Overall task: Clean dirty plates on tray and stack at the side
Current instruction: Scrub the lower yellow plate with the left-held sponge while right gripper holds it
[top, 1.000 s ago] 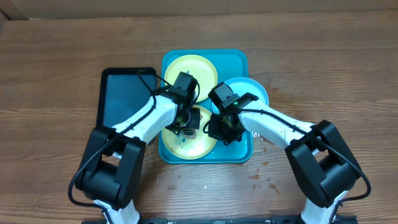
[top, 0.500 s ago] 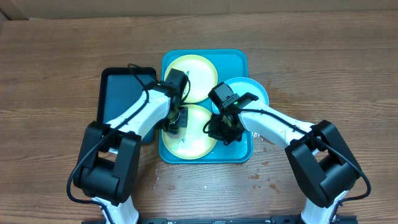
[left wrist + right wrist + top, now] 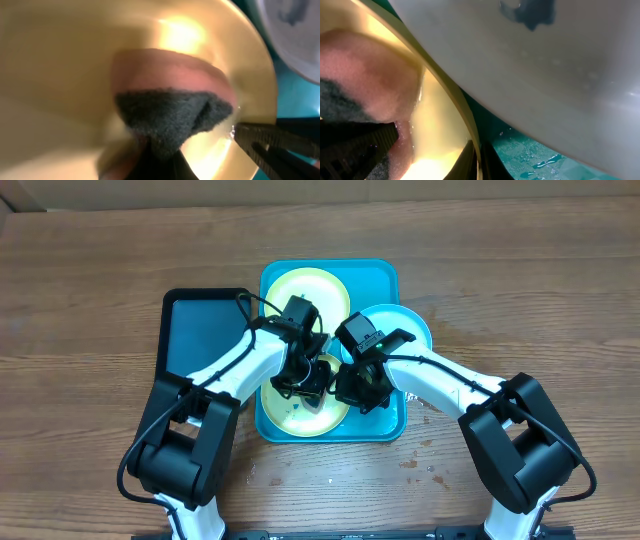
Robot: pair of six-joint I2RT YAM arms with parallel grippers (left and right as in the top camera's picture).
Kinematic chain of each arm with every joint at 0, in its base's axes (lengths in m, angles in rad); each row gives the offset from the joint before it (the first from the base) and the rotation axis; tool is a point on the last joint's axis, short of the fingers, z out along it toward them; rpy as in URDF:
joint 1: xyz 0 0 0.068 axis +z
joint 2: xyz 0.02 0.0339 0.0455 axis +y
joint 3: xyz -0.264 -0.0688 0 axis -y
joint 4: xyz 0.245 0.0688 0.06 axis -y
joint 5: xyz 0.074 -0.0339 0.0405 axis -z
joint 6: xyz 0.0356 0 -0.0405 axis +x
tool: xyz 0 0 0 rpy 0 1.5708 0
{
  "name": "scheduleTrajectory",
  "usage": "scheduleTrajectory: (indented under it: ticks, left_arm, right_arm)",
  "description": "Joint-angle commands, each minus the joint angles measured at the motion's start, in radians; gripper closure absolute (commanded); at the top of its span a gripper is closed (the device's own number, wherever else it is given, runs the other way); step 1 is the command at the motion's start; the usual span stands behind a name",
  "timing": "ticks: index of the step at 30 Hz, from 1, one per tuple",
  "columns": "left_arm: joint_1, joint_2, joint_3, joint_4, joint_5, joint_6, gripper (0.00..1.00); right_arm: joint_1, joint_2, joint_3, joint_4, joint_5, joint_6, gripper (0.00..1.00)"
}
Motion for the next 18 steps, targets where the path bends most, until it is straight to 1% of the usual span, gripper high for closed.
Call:
scheduleTrajectory:
  ticks: [1,3,5,9,14,18]
  left_arm:
    - [-0.018,0.056,-0.097,-0.097,-0.348,-0.208,0.96]
    - [-0.018,0.056,-0.097,-0.136,-0.497,-0.287,0.96]
    - [-0.018,0.056,-0.096,-0.167,-0.614,-0.336,0.96]
    - [-0.018,0.056,-0.093,-0.198,-0.747,-0.392,0.96]
    - [-0.013,0.056,-0.091,-0.170,-0.721,-0.391,0.96]
    - [0.024,0.056,-0.087,-0.110,-0.624,-0.390,0.96]
  right_arm:
    - [0.005,0.018,-0.006,-0.002,0.045,0.011,0.96]
    - [0.005,0.018,-0.006,-0.002,0.045,0.011,0.96]
    - [0.005,0.018,-0.006,-0.001,0.045,0.011,0.96]
    - [0.005,0.018,-0.006,-0.001,0.045,0.011,0.96]
    - [0.005,0.018,-0.006,-0.001,0.045,0.011,0.96]
    - [0.005,0.018,-0.006,-0.002,0.045,0.011,0.96]
